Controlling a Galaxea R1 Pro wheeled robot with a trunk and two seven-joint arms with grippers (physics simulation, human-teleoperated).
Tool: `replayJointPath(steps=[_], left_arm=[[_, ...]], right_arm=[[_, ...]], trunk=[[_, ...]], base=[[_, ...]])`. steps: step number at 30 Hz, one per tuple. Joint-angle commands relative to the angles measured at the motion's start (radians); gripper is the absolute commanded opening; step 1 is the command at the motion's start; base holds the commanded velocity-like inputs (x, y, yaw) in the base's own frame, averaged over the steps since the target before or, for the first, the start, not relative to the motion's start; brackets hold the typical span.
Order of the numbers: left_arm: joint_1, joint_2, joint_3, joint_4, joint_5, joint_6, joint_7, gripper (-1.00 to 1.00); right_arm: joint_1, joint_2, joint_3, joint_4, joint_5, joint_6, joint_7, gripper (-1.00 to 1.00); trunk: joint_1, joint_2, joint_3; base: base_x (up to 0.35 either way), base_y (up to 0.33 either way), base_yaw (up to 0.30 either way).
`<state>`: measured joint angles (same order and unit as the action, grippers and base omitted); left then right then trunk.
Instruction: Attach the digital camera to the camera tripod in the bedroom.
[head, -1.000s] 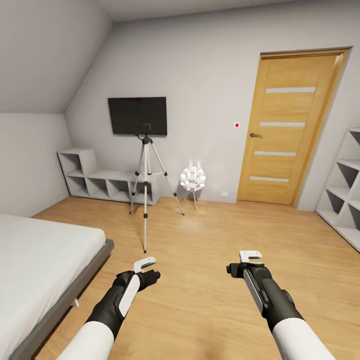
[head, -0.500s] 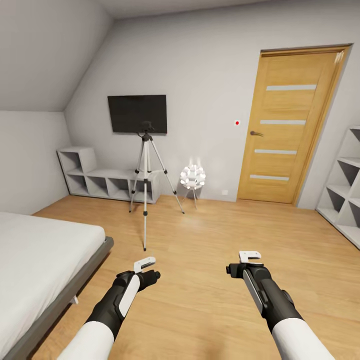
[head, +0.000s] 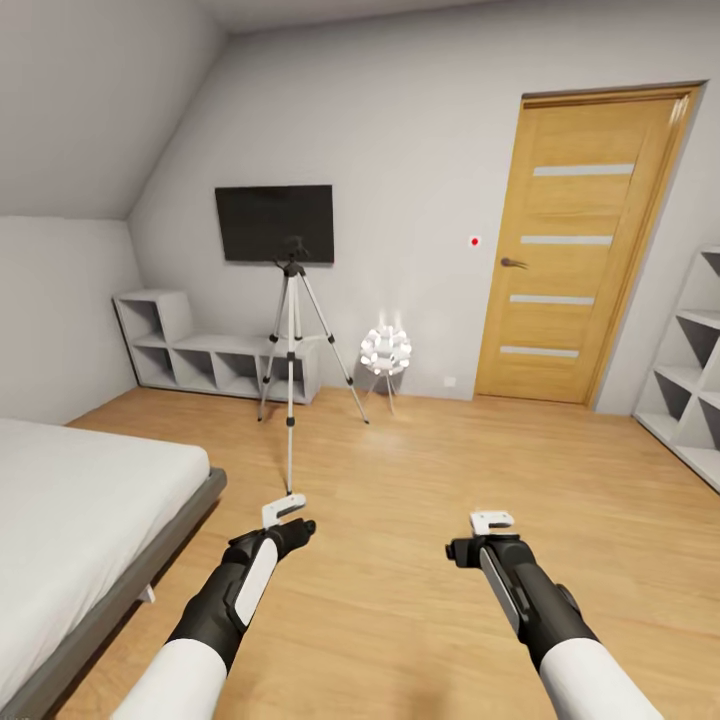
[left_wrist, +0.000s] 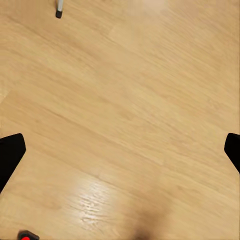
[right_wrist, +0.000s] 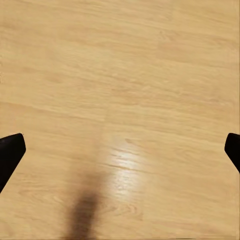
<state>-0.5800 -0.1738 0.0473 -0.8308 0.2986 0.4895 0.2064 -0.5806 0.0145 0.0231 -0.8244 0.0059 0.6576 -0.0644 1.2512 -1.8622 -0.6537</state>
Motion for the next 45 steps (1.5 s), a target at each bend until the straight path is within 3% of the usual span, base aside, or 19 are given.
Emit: replayJointPath(steps=[1,8,28,37,45], left_arm=[[0.0,-0.001,0.002,-0.002,0.011,0.001,0.009,1.0],[0.0,-0.001,0.0,-0.005,0.012,-0.014,0.02,1.0],[0.0,-0.001,0.0,-0.005,0.016,-0.01,0.021,1.0],[-0.001,-0.001,0.001,-0.005,0.014,-0.004,0.021,1.0],[-0.001,-0.001,0.025,-0.006,0.013,-0.004,0.027,1.0]], right_arm=[[-0.001,0.002,0.012,0.004,0.001,0.007,-0.004,1.0],[-0.001,0.02,0.073,0.023,-0.003,0.012,-0.002,1.0],[-0.001,0.021,0.077,0.025,-0.003,0.013,-0.001,1.0],[-0.001,0.012,0.069,0.023,-0.001,0.013,0.093,1.0],[-0.001,0.007,0.066,0.018,0.0,0.013,0.103,1.0]], trunk=[[0.004,-0.008,-0.004],[0.031,-0.057,-0.026],[0.107,-0.197,-0.089],[0.142,-0.26,-0.117],[0.173,-0.316,-0.142]], base=[[0.0,0.0,0.0],[0.0,0.0,0.0],[0.0,0.0,0.0],[0.0,0.0,0.0],[0.0,0.0,0.0]])
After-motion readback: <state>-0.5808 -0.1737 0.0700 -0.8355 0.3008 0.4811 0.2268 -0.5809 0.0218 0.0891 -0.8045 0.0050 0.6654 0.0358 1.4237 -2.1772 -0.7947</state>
